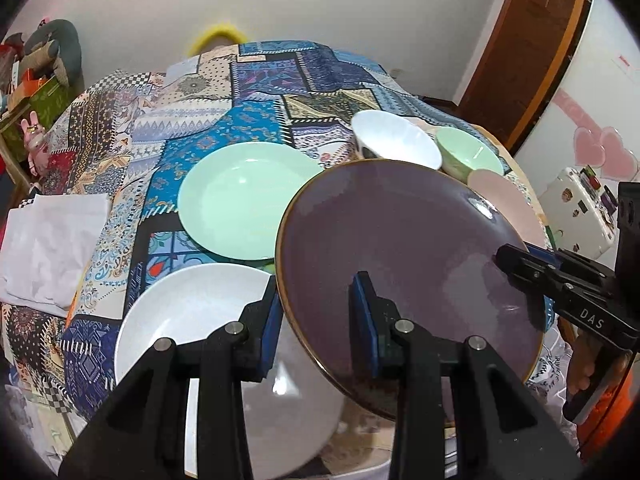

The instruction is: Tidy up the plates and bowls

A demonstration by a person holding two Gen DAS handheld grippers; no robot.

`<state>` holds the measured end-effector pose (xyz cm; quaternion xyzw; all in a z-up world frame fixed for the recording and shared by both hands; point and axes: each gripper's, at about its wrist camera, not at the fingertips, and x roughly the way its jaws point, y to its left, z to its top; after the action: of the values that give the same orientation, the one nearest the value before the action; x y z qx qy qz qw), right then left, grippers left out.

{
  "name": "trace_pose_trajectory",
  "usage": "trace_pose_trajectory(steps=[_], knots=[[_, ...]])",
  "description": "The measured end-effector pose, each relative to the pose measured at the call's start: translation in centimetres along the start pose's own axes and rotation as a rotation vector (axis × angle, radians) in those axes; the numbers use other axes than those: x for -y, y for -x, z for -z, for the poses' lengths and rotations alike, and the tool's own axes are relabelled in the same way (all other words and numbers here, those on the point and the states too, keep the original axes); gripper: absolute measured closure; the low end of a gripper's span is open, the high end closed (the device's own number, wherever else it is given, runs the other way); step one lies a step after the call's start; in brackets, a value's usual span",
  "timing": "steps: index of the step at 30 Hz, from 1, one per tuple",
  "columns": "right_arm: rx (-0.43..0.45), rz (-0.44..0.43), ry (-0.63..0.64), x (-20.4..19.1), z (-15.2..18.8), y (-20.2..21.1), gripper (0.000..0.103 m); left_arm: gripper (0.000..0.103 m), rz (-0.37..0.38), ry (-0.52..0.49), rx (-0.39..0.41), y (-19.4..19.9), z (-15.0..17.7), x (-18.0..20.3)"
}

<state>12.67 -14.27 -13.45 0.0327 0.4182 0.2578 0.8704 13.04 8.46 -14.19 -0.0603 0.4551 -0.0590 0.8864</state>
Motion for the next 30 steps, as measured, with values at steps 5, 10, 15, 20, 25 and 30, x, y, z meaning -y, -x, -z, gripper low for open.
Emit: trace_pose_trajectory(steps=[5, 10, 15, 20, 25, 30], knots=[[0.007, 0.006, -0.008, 0.9, 0.8, 1.1, 0.079, 0.068, 0.009, -0.019, -0.006, 0.3, 0.6, 1.8], [0.000, 0.011, -0.024, 2.2, 1.6, 1.6, 0.079, 0.068, 0.020, -0.032, -0.025, 0.0, 1.2, 3.1], [-0.015, 0.008, -0.037, 2.9, 2.3, 1.6, 0.079, 0.068, 0.024, -0.040, -0.048, -0.5, 1.7, 4.0], [-0.033, 0.010, -0.043, 3.5, 2.9, 1.2, 0.079, 0.068, 0.033, -0.036, -0.079, -1.4, 2.6, 4.3], [-0.065, 0.006, -0.052, 4.0, 3.6, 0.3, 0.079, 0.068, 0.032, -0.021, -0.118, -2.7, 3.2, 4.1], [-0.089, 0.001, -0.067, 4.6, 4.0, -0.5, 0.079, 0.068, 0.025, -0.023, -0.140, -3.8, 3.5, 4.0]])
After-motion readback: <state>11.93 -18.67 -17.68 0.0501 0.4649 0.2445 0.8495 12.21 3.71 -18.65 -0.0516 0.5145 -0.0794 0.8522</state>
